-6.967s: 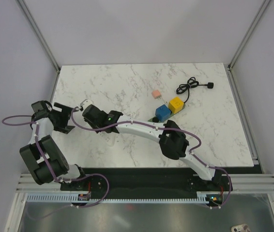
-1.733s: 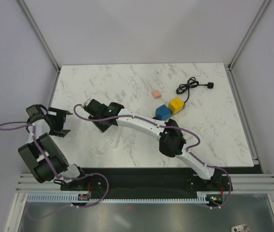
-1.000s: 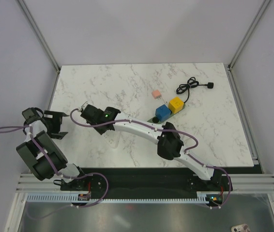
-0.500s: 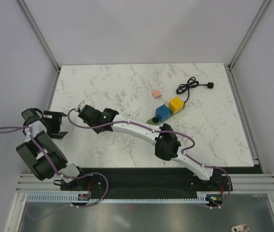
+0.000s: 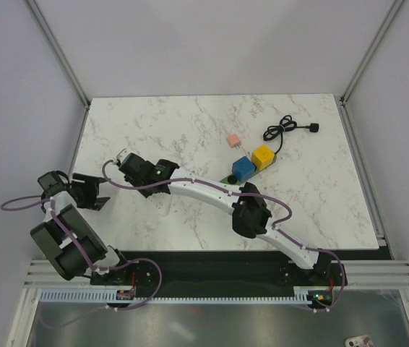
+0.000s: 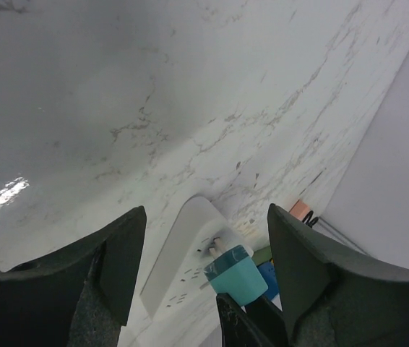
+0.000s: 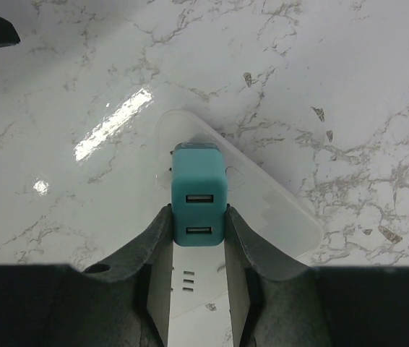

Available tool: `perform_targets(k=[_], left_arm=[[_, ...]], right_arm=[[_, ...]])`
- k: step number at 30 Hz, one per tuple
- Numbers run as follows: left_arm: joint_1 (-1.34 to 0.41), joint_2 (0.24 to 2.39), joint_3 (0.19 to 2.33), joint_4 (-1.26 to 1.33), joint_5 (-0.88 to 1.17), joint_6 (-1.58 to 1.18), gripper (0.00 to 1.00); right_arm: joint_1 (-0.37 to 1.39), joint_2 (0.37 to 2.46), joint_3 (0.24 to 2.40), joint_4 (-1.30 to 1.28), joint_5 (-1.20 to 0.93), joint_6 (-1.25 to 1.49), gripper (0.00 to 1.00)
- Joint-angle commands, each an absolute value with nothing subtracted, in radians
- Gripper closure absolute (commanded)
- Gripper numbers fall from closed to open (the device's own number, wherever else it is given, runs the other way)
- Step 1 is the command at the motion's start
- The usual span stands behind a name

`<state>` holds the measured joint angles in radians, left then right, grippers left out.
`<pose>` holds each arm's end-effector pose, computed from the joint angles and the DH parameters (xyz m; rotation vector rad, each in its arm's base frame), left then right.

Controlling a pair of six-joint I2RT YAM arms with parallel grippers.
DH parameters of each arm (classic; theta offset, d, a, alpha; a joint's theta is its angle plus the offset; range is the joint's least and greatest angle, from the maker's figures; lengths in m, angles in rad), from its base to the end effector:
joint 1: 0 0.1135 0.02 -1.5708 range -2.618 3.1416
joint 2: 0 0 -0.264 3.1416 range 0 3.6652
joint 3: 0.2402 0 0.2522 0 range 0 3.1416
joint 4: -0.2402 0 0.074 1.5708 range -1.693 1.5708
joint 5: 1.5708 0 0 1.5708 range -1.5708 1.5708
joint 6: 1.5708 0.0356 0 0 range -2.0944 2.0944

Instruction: Insert the plug

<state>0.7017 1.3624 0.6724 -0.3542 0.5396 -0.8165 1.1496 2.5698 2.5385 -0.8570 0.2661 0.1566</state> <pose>0.1990 0.1442 0.1718 -1.6189 1.9828 -0.7442 0.2363 0.5045 0.2246 -1.0567 2.1932 0.2663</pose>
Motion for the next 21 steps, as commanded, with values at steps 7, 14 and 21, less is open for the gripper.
perform_targets(k=[7,14,21], left_arm=[[0.700,1.316,0.617,-0.279,0.709,-0.753,0.27],[0.695,1.347,0.597,-0.265,0.692,-0.758,0.30],[0.568,1.420,0.646,-0.226,0.621,-0.810,0.67]], right_arm=[[1.135,2.539,2.402,-0.798,0.170,0.127,0.72],[1.137,2.539,2.407,-0.753,0.175,0.115,0.94],[1.134,2.546,2.418,-0.802,0.196,0.127,1.00]])
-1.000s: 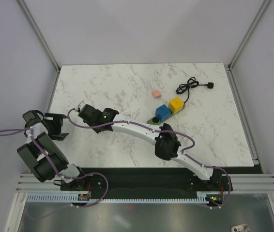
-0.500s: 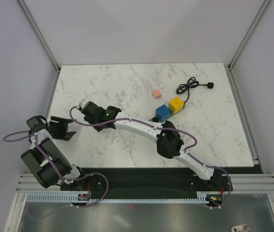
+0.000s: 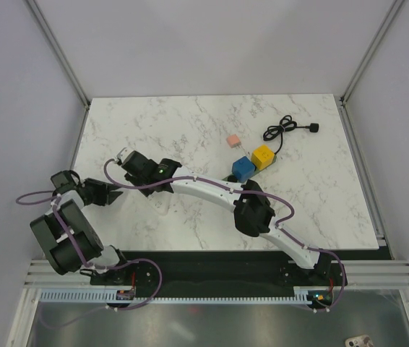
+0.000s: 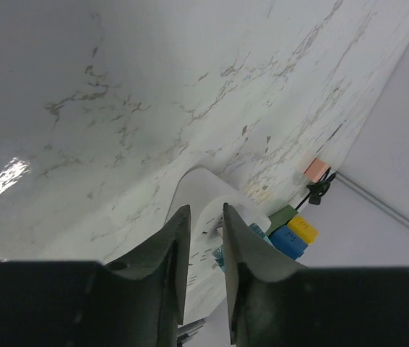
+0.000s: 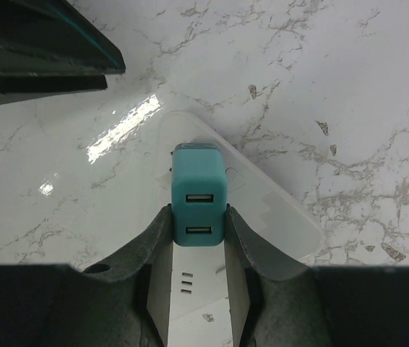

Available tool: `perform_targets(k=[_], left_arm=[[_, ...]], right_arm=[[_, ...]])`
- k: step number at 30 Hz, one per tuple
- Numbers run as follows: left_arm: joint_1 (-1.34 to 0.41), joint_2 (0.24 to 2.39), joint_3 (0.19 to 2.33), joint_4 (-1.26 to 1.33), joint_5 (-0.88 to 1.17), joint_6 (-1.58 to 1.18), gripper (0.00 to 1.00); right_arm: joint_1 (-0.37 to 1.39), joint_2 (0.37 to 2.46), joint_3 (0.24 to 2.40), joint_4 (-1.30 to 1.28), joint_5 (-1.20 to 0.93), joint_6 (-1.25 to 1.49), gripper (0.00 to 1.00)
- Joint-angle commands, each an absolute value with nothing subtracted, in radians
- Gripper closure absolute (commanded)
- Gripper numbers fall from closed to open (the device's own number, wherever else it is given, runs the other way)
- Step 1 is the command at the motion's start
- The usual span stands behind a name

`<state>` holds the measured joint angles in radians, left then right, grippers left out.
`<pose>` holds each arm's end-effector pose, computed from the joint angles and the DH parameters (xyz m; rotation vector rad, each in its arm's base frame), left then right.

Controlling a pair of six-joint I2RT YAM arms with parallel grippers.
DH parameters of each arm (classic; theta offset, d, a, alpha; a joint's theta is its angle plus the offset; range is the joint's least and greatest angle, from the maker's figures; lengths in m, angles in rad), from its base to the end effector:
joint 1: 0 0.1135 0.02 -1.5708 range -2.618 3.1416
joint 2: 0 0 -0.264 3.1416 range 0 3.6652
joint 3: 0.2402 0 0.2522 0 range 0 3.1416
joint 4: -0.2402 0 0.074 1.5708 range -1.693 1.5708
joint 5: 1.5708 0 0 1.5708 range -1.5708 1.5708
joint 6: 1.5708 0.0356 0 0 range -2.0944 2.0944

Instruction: Insert the plug

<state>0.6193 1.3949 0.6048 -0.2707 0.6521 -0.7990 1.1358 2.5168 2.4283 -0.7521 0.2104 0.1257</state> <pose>0.2070 0.1210 0.1523 -1.4891 2.0804 -0.9178 0.2411 0.5011 0.2250 -1.0820 2.1584 0.3381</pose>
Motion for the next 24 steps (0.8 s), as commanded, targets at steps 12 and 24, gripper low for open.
perform_targets(k=[12,24], left_arm=[[0.353,1.545,0.689,-0.187,0.479,-0.859,0.98],[0.227,1.540,0.606,-0.112,0.457,-0.917,0.98]], right_arm=[[1.120,2.511,2.358,-0.825,0.201,0.100,1.00],[1.109,2.490,2.326,-0.841,0.199,0.101,1.00]])
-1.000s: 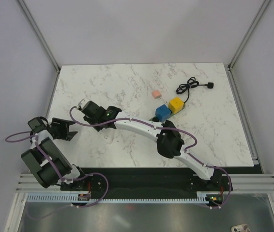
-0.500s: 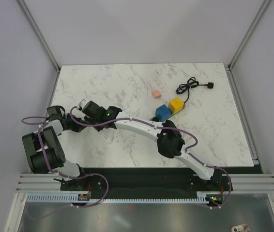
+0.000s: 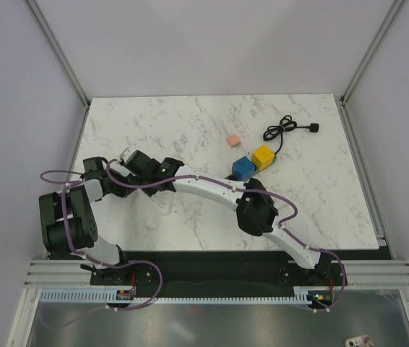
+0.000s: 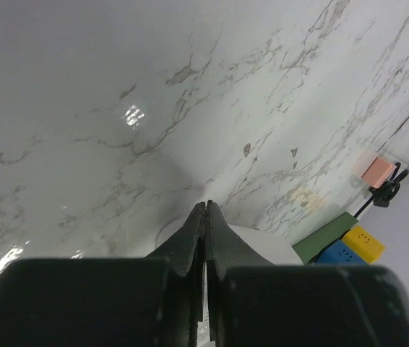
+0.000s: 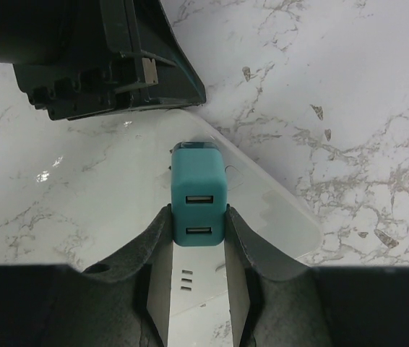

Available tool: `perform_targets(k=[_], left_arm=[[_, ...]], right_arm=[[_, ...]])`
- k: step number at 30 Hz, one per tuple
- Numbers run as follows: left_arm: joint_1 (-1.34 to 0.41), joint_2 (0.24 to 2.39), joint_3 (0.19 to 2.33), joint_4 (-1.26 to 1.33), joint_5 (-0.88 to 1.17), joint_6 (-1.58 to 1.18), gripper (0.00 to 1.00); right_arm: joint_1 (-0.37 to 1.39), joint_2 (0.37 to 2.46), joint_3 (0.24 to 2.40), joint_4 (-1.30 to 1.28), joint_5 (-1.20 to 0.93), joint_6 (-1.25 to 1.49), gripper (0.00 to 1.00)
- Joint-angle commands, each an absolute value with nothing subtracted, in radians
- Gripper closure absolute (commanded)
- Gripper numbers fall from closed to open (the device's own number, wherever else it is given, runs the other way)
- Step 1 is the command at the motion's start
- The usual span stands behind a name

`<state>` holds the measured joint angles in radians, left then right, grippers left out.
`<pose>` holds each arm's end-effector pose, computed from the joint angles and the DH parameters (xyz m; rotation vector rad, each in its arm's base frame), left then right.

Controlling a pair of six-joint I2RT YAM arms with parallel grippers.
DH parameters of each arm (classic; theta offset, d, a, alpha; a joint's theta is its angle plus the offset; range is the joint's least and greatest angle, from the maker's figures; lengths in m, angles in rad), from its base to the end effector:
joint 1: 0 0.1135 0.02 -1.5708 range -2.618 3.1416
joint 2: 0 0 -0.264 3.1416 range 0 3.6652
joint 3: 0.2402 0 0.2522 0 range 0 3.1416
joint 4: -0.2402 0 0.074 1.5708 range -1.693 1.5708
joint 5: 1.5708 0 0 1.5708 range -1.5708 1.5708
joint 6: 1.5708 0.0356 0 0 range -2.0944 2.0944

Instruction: Insert the plug

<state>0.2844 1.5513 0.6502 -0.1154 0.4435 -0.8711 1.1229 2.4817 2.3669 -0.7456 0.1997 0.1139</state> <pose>0.2633 0.0610 0.1324 -1.2954 2.2960 -0.7842 0.2445 0.4925 0.2243 -1.0968 2.1734 0.3245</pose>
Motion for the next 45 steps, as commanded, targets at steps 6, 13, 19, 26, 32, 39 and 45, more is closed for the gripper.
perform_targets(k=[6,13,19,26,32,39,45], left_arm=[[0.127,1.491,0.560,-0.060,0.463,-0.980,0.98],[0.121,1.370,0.595,-0.147,0.417,-0.968,0.98],[0.270,1.408,0.692,-0.305,0.357,-0.893,0.98],[0.477,1.485,0.758,-0.344,0.406,-0.870,0.98],[0.482,1.477,0.756,-0.336,0.387,-0.864,0.98],[0.479,1.483,0.689,-0.282,0.431,-0.857,0.98],[0.474,1.490,0.650,-0.247,0.465,-0.874,0.98]], right_arm=[[1.108,2.461,2.283,-0.865,0.216,0.112,1.00],[1.108,2.470,2.249,-0.897,0.267,0.121,1.00],[1.109,2.500,2.261,-0.908,0.287,0.124,1.00],[1.117,2.554,2.348,-0.977,0.308,0.107,1.00],[1.124,2.600,2.388,-1.022,0.311,0.084,1.00],[1.134,2.672,2.485,-1.089,0.296,0.063,1.00],[1.124,2.700,2.494,-1.097,0.265,0.055,1.00]])
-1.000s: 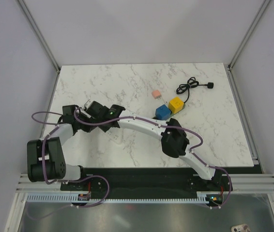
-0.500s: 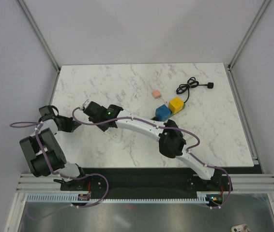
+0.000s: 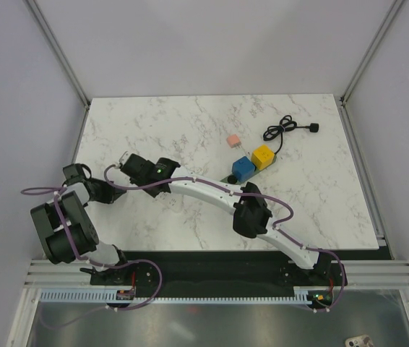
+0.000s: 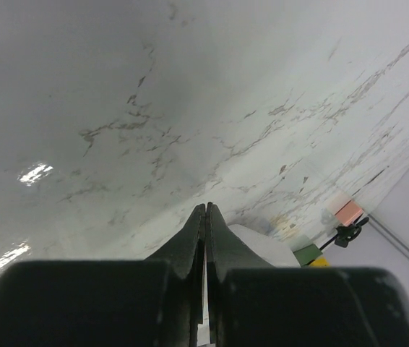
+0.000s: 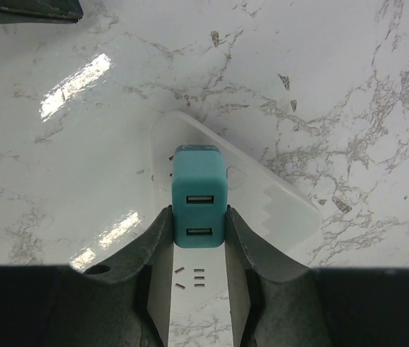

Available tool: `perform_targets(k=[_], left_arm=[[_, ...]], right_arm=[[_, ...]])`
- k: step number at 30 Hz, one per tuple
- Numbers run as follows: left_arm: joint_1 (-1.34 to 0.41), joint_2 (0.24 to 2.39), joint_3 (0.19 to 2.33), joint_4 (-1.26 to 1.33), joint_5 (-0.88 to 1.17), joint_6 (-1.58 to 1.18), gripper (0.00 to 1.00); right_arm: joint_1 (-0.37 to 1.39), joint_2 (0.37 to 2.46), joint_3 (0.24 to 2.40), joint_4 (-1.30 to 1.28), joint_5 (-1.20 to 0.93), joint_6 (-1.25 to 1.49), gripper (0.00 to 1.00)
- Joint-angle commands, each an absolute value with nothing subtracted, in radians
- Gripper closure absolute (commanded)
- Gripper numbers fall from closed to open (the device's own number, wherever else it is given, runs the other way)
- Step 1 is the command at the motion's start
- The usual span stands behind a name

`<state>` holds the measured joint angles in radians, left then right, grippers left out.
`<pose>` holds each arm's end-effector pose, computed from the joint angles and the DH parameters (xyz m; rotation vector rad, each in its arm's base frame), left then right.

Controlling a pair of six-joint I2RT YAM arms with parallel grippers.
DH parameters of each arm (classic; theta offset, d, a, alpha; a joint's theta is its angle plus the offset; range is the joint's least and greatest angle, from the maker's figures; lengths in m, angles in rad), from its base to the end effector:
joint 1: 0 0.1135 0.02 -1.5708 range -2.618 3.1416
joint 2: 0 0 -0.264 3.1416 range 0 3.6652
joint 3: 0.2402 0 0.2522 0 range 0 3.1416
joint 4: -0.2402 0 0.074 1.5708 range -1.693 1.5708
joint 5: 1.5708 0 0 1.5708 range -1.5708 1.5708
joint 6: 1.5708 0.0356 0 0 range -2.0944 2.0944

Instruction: Insert the plug

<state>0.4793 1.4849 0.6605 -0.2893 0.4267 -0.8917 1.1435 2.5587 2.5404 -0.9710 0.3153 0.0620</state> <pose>0.2328 0.1044 0.1419 -1.6027 2.1746 -0.7006 0.2362 0.4920 0.2242 -1.1796 2.1945 0.0962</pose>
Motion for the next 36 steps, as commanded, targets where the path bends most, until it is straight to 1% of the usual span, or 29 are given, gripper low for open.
perform_targets(k=[1,8,25,27,31,36], left_arm=[[0.472,1.486,0.649,-0.244,0.463,-0.876,0.98],[0.431,1.448,0.630,-0.235,0.439,-0.887,0.98],[0.423,1.422,0.652,-0.268,0.405,-0.870,0.98],[0.405,1.439,0.666,-0.262,0.413,-0.873,0.98],[0.304,1.512,0.724,-0.207,0.414,-0.874,0.98],[0.288,1.568,0.811,-0.192,0.364,-0.896,0.98]], right_arm=[[1.123,2.704,2.496,-1.098,0.262,0.054,1.00],[1.118,2.737,2.497,-1.111,0.273,0.037,1.00],[1.118,2.786,2.522,-1.175,0.319,0.009,1.00],[1.118,2.760,2.500,-1.163,0.295,0.008,1.00],[1.117,2.698,2.459,-1.112,0.250,0.017,1.00],[1.109,2.648,2.415,-1.063,0.238,0.021,1.00]])
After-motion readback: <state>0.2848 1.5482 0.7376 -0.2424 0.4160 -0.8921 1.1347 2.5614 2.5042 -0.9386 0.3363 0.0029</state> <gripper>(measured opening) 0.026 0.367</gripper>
